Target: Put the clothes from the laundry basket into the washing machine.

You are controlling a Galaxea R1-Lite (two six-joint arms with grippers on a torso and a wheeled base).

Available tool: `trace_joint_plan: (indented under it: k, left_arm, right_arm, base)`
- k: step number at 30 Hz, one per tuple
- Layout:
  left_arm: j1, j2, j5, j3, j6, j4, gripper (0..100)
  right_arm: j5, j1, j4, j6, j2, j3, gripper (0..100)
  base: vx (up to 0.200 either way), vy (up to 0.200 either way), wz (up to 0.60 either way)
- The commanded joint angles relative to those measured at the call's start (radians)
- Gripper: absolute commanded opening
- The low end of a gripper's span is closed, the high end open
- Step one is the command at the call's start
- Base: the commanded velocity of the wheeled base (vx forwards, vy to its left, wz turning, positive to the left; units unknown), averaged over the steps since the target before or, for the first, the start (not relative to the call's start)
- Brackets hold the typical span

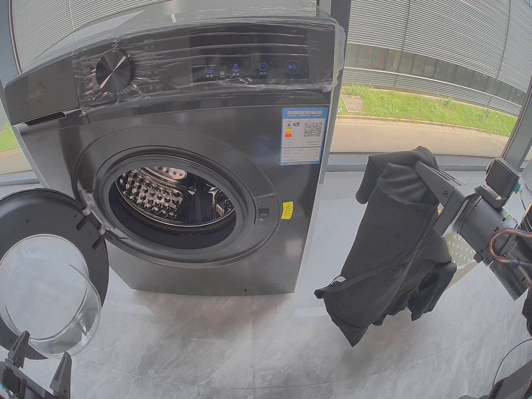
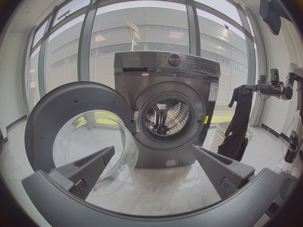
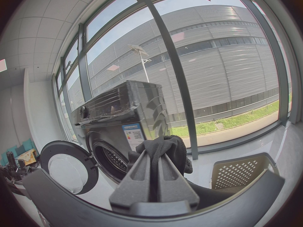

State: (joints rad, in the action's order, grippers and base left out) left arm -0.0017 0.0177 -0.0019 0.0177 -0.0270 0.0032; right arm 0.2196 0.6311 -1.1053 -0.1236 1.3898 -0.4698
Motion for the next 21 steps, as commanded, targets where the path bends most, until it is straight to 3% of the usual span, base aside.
trace_joint_plan:
  k: [1,3,21]
  left_arm:
    - [0.0,-0.018,0.0,-0.016,-0.001,0.0,100]
    - [0.0,-0.018,0.0,-0.016,-0.001,0.0,100]
    - [0.0,-0.018,0.0,-0.016,-0.005,0.0,100]
  right_arm:
    - [0.0,0.006,-0.001,-0.001,0.003,0.0,0]
    - [0.0,0.006,-0.001,-0.001,0.003,0.0,0]
    - [-0.003,0.006,-0.001,-0.013,0.003,0.002,0]
  base:
    - [0.0,0.0,0.0]
    - [0.0,0.0,0.0]
    - [-0.2,0.0,0.0]
